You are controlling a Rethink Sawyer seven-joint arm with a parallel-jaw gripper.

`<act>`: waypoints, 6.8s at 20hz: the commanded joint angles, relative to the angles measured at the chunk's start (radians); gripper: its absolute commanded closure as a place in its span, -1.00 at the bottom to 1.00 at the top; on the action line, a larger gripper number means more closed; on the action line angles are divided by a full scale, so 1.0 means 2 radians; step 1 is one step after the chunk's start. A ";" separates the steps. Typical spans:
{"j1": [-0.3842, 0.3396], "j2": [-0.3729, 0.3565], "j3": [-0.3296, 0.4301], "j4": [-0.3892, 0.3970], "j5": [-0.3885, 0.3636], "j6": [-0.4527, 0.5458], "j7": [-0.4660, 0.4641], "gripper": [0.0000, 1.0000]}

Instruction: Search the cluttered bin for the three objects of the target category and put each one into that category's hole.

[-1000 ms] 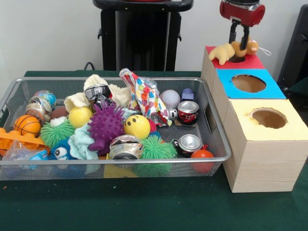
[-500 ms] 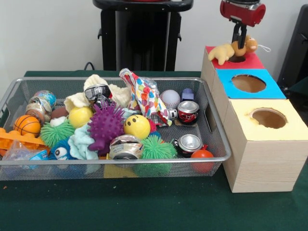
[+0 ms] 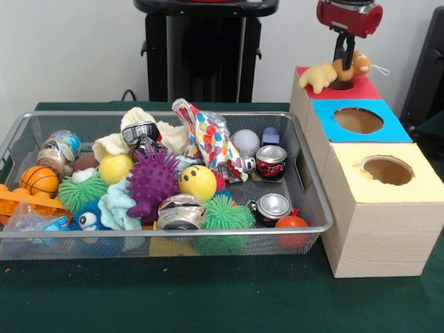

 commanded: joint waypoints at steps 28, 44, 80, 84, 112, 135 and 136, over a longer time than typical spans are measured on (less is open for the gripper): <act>0.085 0.043 -0.106 -0.145 0.002 0.154 0.141 1.00; 0.089 0.000 -0.119 -0.094 -0.011 0.153 0.119 1.00; 0.024 0.064 0.015 0.015 -0.010 -0.088 0.094 1.00; 0.040 0.060 -0.002 0.012 -0.008 -0.075 0.094 1.00; -0.032 0.185 0.097 0.018 -0.080 -0.270 0.123 1.00; 0.053 0.026 -0.084 -0.058 -0.081 0.085 0.084 -1.00; 0.053 0.023 -0.086 -0.061 -0.086 0.094 0.086 -1.00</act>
